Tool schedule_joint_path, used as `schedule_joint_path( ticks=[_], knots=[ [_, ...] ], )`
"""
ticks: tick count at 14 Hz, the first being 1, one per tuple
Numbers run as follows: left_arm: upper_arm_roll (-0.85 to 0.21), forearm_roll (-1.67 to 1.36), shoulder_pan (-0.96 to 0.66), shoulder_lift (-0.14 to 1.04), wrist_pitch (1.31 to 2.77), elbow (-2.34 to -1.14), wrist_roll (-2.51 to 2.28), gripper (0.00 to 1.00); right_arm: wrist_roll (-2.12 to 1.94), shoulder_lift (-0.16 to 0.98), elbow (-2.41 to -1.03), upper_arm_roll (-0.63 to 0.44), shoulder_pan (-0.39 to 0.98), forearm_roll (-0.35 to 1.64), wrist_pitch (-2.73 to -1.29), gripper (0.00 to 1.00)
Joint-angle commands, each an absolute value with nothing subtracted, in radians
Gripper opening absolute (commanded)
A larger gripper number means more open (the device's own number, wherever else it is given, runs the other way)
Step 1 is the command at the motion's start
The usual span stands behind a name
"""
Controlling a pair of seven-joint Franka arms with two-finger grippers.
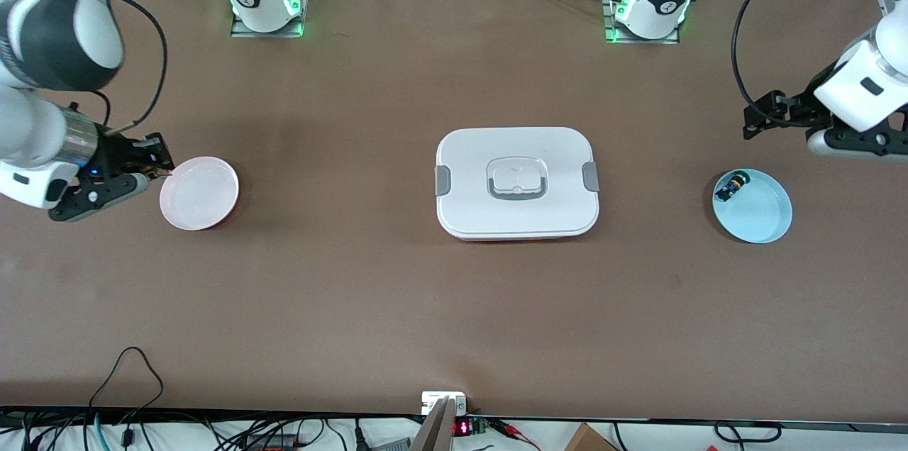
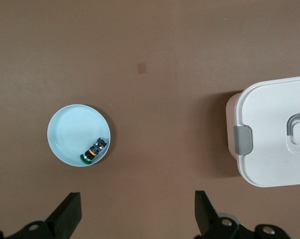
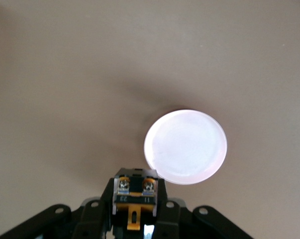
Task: Transfer orange switch to right arm and place
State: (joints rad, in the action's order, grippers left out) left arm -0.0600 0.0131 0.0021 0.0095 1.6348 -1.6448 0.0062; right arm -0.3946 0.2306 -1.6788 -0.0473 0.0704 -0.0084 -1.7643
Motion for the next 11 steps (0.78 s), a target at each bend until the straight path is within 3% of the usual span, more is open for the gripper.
schedule_joint_path(
  ticks=[1,6,8,11],
  knots=[
    [-0.048,0.046,-0.012,-0.034,1.667,-1.701,-0.011,1.0,-0.383,0.173,-1.888,-0.149,0.144,-0.032,-1.975,0.0],
    [-0.057,0.04,0.012,-0.034,1.661,-1.695,-0.003,1.0,-0.348,0.196,-2.14,-0.208,0.181,-0.035,-2.343,0.0],
    [-0.055,0.038,0.017,-0.032,1.649,-1.69,-0.003,1.0,-0.344,0.219,-2.155,-0.267,0.23,-0.034,-2.385,0.0],
    [-0.057,0.041,0.015,-0.031,1.649,-1.689,-0.005,1.0,-0.302,0.261,-2.169,-0.267,0.232,-0.029,-2.427,0.0]
  ],
)
